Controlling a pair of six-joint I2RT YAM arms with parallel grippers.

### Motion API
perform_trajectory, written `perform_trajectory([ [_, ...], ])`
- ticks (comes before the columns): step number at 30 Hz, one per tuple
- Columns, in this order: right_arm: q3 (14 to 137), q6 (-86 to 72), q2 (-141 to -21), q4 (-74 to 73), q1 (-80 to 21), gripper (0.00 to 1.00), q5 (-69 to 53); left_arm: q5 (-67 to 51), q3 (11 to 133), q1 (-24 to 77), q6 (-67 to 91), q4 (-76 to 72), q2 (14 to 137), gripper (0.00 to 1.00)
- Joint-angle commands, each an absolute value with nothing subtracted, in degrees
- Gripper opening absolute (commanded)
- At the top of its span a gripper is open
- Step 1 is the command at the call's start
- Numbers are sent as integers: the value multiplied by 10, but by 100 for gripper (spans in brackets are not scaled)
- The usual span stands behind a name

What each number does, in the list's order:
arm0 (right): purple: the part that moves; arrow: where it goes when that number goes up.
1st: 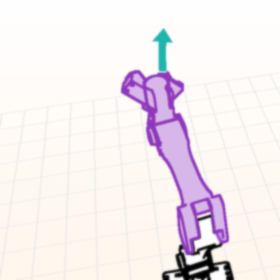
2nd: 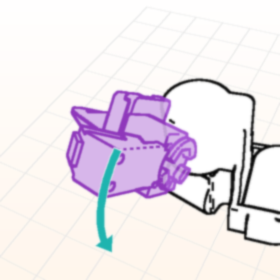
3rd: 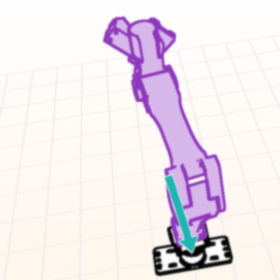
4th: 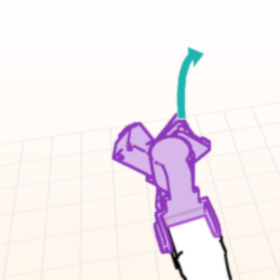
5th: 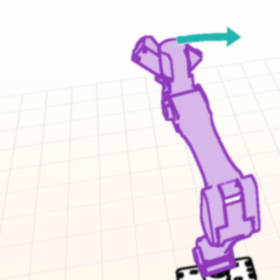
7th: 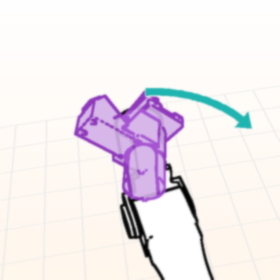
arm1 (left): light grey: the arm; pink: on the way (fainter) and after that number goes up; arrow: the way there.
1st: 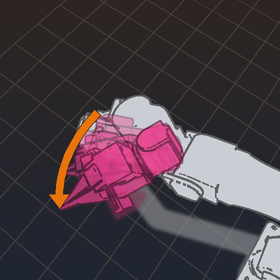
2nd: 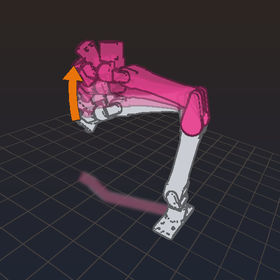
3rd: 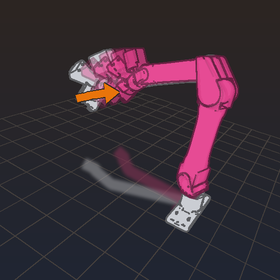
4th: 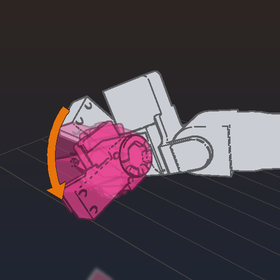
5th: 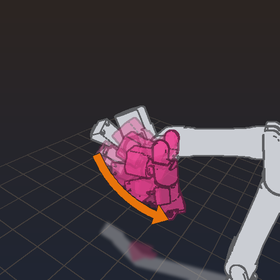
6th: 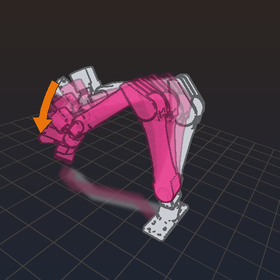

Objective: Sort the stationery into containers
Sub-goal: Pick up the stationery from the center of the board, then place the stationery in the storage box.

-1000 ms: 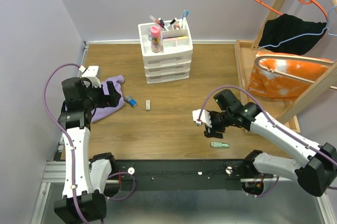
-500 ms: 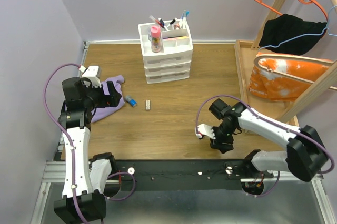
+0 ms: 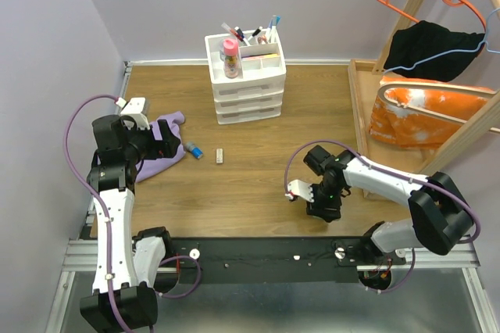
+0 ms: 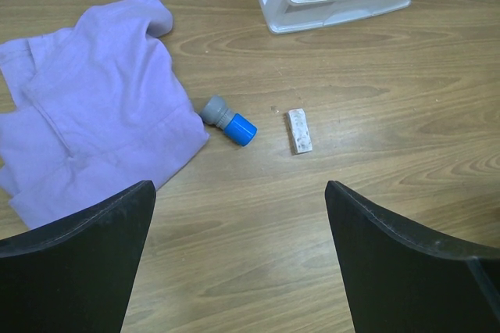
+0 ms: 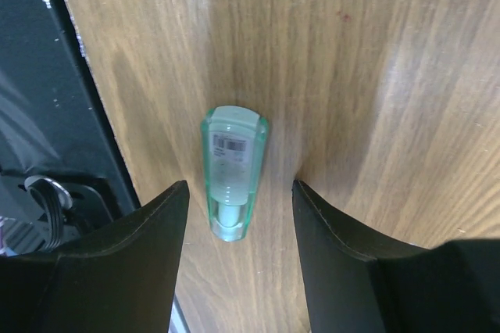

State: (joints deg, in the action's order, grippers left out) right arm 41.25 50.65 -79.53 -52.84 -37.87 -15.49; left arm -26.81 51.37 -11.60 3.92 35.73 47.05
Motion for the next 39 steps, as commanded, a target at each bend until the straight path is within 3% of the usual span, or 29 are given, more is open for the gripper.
perform_trajectory([
  [1,410,503,-807,-494,-386,63,-128,-270,507,-113,47,342,468,99],
  [6,386,485,-821,-447,-417,57,-104,-263,503,-113,53,335,470,99],
  [11,384,480,-816,-410,-436,33,-91,-256,511,-113,54,337,475,99],
  [14,423,495,-785,-432,-435,27,-96,-255,519,-113,50,341,475,99],
  [19,635,477,-767,-465,-432,24,-135,-257,535,-115,50,336,480,99],
  [24,755,469,-809,-421,-409,21,-136,-257,534,-124,52,322,482,99],
  [31,914,433,-914,-347,-309,18,-184,-265,532,-146,67,311,480,99],
  [39,1114,372,-1065,-273,-262,18,-185,-268,529,-152,69,307,489,99],
])
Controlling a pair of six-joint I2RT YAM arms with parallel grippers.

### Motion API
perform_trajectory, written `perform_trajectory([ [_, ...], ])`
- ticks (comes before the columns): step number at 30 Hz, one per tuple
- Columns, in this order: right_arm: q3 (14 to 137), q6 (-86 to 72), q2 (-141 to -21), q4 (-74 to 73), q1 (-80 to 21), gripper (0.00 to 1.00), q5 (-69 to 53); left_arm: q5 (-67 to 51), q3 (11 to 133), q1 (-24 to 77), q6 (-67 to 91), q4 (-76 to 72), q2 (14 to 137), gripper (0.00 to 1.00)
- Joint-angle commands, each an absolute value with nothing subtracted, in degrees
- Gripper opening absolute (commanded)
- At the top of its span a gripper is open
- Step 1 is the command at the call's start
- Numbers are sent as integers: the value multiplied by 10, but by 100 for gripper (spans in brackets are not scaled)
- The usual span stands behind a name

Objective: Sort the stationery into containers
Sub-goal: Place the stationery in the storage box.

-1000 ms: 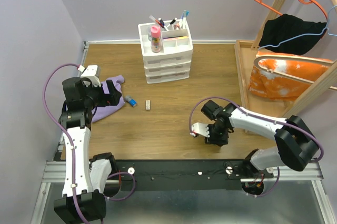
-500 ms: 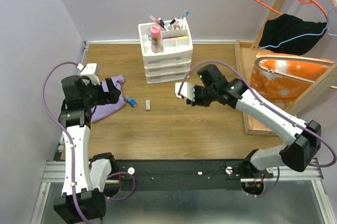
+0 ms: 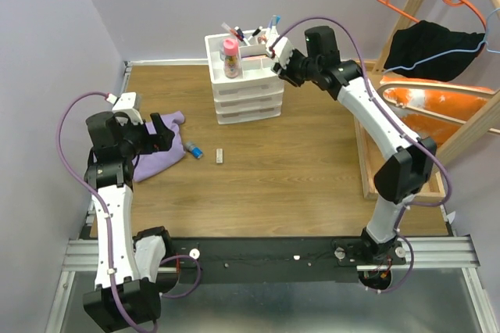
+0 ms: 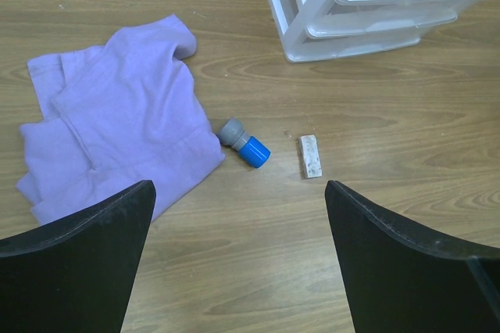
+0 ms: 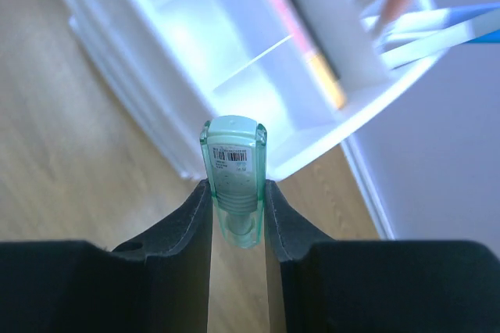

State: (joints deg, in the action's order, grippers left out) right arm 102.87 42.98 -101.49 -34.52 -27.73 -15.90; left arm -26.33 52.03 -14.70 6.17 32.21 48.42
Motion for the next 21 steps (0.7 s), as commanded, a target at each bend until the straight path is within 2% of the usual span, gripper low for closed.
perform_trajectory([
  [1,1134,364,-1073,-262,-260,18,-195,-267,528,-153,69,306,490,99],
  [16,1197,241,-1171,-208,-246,17,-243,-266,528,-158,70,296,514,99],
  [21,1194,220,-1186,-211,-247,24,-243,-266,532,-158,69,294,521,99],
])
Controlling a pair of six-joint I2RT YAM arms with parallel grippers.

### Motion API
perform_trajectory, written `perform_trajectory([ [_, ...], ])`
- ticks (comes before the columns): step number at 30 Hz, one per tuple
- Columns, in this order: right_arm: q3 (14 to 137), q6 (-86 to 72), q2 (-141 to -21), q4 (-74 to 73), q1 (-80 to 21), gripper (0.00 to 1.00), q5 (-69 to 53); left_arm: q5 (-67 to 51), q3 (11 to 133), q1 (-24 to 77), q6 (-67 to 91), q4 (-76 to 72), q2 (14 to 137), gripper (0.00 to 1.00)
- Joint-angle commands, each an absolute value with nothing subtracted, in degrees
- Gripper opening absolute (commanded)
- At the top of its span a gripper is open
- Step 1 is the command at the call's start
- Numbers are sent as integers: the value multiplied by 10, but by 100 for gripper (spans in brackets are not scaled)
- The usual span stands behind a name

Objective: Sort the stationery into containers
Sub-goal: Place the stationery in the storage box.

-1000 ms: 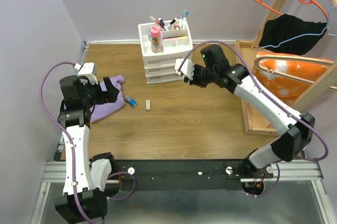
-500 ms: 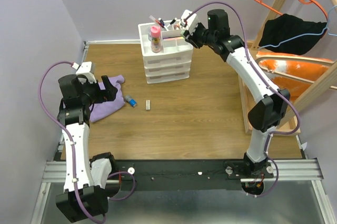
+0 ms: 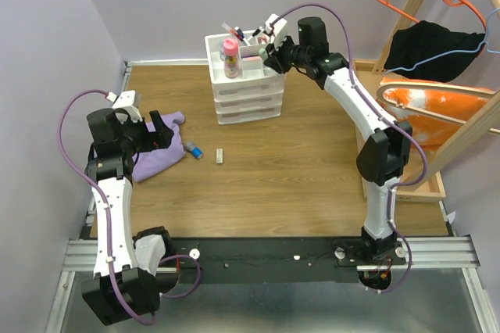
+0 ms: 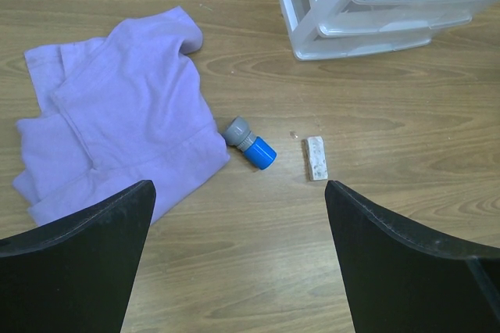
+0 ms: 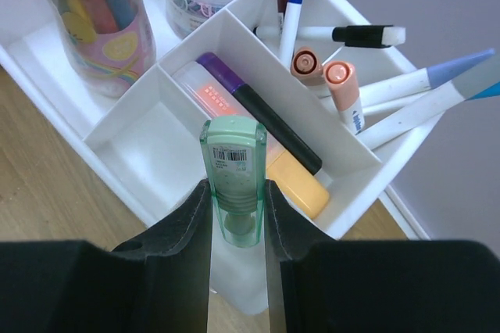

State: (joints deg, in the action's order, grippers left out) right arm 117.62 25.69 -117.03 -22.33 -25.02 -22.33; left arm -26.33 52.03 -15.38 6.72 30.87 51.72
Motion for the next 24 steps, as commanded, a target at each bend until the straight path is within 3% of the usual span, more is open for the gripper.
perform_trajectory([
  [1,1194,215,-1188,-214,-246,26,-247,-265,533,-159,69,294,524,99],
  [6,1194,196,-1182,-221,-246,51,-244,-268,533,-159,72,291,528,99],
  [11,1190,174,-1138,-225,-246,63,-243,-272,531,-159,79,285,528,99],
  [17,1169,113,-1076,-228,-246,66,-260,-277,531,-159,83,283,522,99],
  [24,1009,105,-1012,-275,-296,64,-296,-273,525,-159,83,296,494,99],
])
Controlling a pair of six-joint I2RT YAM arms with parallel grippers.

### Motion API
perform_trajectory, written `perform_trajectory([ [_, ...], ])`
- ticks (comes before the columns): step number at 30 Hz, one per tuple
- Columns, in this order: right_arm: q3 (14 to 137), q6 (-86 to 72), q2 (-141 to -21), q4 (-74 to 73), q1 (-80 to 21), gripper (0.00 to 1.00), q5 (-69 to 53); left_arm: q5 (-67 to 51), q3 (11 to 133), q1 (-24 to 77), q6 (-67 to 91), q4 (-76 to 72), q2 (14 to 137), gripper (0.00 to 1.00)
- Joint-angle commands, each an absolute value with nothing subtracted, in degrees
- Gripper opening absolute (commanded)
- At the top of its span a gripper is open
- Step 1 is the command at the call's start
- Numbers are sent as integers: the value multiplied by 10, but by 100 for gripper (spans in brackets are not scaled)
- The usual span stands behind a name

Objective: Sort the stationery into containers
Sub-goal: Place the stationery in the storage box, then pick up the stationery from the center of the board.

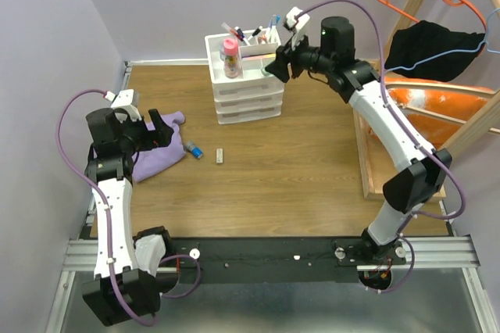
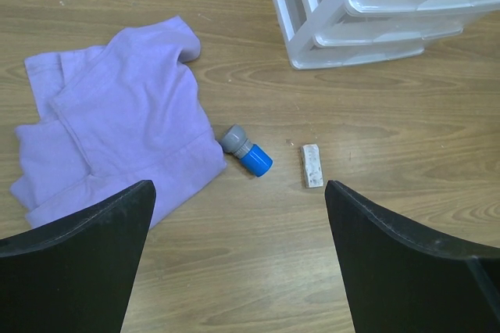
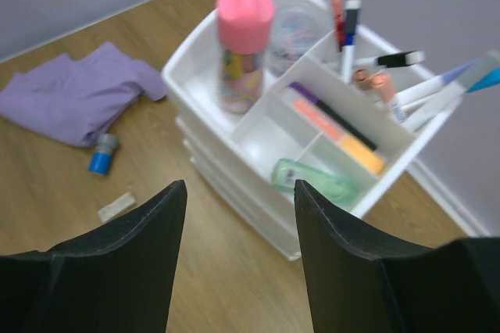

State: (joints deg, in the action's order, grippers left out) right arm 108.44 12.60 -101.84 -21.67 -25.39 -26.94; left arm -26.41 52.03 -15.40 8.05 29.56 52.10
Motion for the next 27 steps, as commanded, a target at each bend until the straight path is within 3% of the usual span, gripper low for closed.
perform_trajectory([
  [1,1001,100,-1023,-292,-324,64,-277,-266,524,-158,77,306,486,99],
  [11,983,-103,-1135,-324,-475,67,-136,-84,526,-158,47,368,439,99],
  [13,1001,-176,-1166,-330,-497,74,-89,-62,528,-159,45,376,435,99],
  [14,1010,-193,-1177,-335,-503,83,-77,-49,530,-159,42,377,432,99],
  [15,1020,-207,-1202,-337,-509,100,-70,-46,531,-159,38,379,431,99],
  [22,1106,-296,-1310,-367,-529,98,-4,-46,537,-159,16,400,404,99],
  [27,1134,-311,-1342,-372,-531,82,16,-43,531,-158,6,413,392,99],
])
